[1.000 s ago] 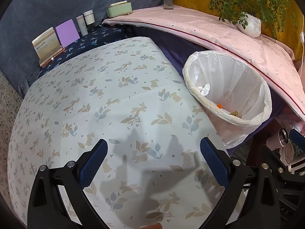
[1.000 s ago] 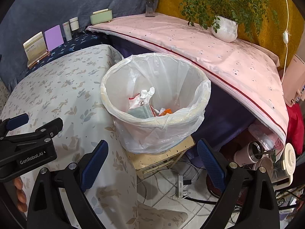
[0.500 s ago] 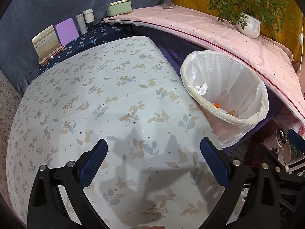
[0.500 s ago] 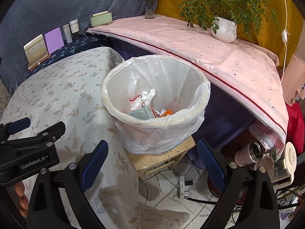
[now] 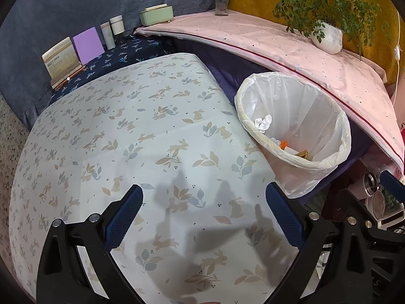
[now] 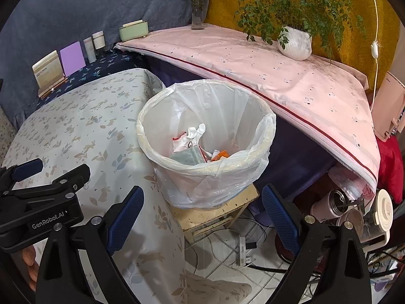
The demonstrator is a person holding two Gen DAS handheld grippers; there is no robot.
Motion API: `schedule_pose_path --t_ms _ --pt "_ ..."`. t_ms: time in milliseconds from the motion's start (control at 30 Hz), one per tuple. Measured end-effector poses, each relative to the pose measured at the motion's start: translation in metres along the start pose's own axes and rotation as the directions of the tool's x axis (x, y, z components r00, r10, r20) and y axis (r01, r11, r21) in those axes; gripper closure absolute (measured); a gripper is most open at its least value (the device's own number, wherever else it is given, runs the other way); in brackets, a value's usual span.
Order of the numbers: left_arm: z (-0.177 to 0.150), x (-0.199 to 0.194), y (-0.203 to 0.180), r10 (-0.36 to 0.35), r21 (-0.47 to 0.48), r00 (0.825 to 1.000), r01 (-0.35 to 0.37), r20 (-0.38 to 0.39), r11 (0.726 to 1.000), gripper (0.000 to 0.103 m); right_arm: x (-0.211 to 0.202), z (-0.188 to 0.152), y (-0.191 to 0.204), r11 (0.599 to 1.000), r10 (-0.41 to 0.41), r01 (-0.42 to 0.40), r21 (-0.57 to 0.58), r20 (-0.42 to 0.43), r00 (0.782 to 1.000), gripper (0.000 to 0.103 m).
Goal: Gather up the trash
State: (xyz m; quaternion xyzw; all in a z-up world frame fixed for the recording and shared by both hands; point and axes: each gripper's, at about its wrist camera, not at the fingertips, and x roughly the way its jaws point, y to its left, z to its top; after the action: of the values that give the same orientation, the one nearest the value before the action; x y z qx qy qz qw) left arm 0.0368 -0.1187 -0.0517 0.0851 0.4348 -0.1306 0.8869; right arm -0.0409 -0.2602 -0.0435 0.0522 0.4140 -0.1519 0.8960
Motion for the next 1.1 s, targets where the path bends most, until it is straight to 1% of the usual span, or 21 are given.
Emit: schedule_pose_path --t_ms 500,633,733,1100 --pt "0.0005 -0.003 0.0011 0.006 -0.004 1.0 -0.006 0.004 1.0 0.01 -0.0031 0.0002 -0.0021 1.0 -0.005 0.005 0.004 0.006 1.0 0.013" --pt "-0.0009 -0.0052 0.0017 0.017 -0.014 1.0 -0.017 0.014 1.0 0.01 -0.0031 0.0 -0.0021 1.0 -0.003 0.003 0.005 0.006 1.0 0.013" --pt "-0.0015 -0.0071 0.0003 0.023 -0.001 0.999 -0.022 0.025 1.0 0.01 -0.0027 -0.0006 -0.0034 1.0 -0.004 0.004 0.005 0.006 1.0 0.013" --pt "-0.0022 -0.0062 -0.0005 0.025 0.0 1.0 -0.025 0.018 1.0 0.01 -0.0025 -0.0031 -0.0039 1.0 -0.005 0.005 0.007 0.005 1.0 0.013"
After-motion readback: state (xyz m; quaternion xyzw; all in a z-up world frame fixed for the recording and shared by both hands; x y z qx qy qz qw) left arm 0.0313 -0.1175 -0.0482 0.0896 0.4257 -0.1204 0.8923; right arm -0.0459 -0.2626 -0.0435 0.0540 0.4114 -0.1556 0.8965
